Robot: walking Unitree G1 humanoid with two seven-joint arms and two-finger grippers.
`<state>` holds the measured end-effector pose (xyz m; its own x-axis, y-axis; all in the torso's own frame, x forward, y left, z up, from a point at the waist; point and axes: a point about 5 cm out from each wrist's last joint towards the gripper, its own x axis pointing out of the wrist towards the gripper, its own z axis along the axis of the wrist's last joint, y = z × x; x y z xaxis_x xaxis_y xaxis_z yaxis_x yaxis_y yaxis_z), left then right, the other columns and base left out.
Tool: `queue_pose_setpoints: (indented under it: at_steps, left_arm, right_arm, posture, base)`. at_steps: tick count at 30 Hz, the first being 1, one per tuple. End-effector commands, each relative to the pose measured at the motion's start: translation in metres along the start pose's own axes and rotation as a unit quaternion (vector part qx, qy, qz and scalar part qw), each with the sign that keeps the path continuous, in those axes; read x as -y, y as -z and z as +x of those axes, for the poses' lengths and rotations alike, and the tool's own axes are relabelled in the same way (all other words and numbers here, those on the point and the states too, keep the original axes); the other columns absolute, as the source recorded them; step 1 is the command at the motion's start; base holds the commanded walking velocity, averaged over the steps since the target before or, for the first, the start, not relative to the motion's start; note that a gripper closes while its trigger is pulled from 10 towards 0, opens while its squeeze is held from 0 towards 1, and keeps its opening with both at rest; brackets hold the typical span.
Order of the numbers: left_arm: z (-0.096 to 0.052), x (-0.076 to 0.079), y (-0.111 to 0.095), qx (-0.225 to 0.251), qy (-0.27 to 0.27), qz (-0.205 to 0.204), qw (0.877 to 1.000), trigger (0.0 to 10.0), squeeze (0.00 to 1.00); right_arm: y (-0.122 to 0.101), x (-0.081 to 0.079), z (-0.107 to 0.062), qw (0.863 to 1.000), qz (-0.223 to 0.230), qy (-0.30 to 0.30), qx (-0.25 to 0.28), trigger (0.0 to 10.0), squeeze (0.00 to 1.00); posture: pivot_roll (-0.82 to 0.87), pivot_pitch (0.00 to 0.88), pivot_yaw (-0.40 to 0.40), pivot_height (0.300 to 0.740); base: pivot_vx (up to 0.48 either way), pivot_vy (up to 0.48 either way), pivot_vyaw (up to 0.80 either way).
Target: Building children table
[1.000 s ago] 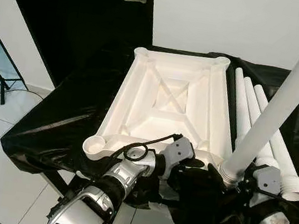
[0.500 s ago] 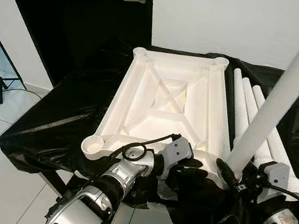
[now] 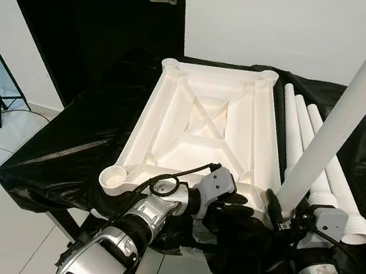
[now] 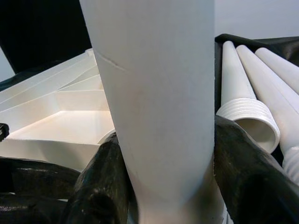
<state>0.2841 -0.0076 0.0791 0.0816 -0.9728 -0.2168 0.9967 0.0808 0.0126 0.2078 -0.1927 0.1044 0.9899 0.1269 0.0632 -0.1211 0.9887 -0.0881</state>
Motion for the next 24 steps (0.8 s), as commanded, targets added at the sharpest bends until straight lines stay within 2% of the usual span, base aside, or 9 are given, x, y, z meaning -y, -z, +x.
queue_pose_setpoints:
  at_steps: [1,2,3,8,9,11,12,16,24]
  left_arm:
    - [0.001,0.024,0.032,-0.058,0.083,-0.053,0.993,10.0,0.0]
    - [0.001,0.024,0.032,-0.058,0.083,-0.053,0.993,10.0,0.0]
    - [0.001,0.024,0.032,-0.058,0.084,-0.052,0.993,10.0,0.0]
    - [0.002,0.025,0.032,-0.058,0.087,-0.052,0.993,10.0,0.0]
    - [0.002,0.026,0.032,-0.058,0.088,-0.052,0.993,10.0,0.0]
    - [0.002,0.026,0.032,-0.058,0.089,-0.052,0.993,10.0,0.0]
    - [0.002,0.026,0.032,-0.058,0.089,-0.052,0.993,10.0,0.0]
    - [0.002,0.026,0.033,-0.059,0.089,-0.052,0.993,10.0,0.0]
    - [0.001,0.026,0.033,-0.061,0.088,-0.052,0.993,10.0,0.0]
  right_arm:
    - [0.013,0.002,0.001,0.999,-0.002,-0.008,-0.042,10.0,0.0]
    - [0.013,0.003,0.002,0.999,-0.001,-0.014,-0.042,10.0,0.0]
    - [0.01,0.005,0.004,0.999,-0.004,-0.023,-0.035,10.0,1.0]
    - [0.003,0.009,0.008,0.998,-0.012,-0.055,-0.025,10.0,1.0]
    - [0.001,0.011,0.009,0.997,-0.018,-0.077,-0.026,10.0,0.21]
    - [0.0,0.012,0.01,0.995,-0.022,-0.088,-0.028,10.0,0.21]
    - [0.0,0.011,0.01,0.991,-0.032,-0.123,-0.035,10.0,0.0]
    - [0.0,0.009,0.008,0.976,-0.055,-0.204,-0.05,10.0,0.0]
    - [-0.002,0.017,0.008,0.969,-0.079,-0.229,-0.053,10.0,0.0]
  posture:
    - [0.06,0.0,0.045,0.74]
    - [0.06,0.0,0.046,0.74]
    - [0.06,0.0,0.046,0.74]
    - [0.06,0.0,0.047,0.74]
    - [0.06,0.0,0.047,0.74]
    - [0.06,0.0,0.047,0.74]
    - [0.06,0.0,0.046,0.74]
    - [0.07,0.0,0.045,0.74]
    - [0.07,0.0,0.05,0.74]
  base:
    - [0.0,0.0,0.0]
    - [0.0,0.0,0.0]
    - [0.0,0.0,0.0]
    - [0.0,0.0,0.0]
    - [0.0,0.0,0.0]
    - [0.0,0.0,0.0]
    - [0.0,0.0,0.0]
    - [0.0,0.0,0.0]
    - [0.0,0.0,0.0]
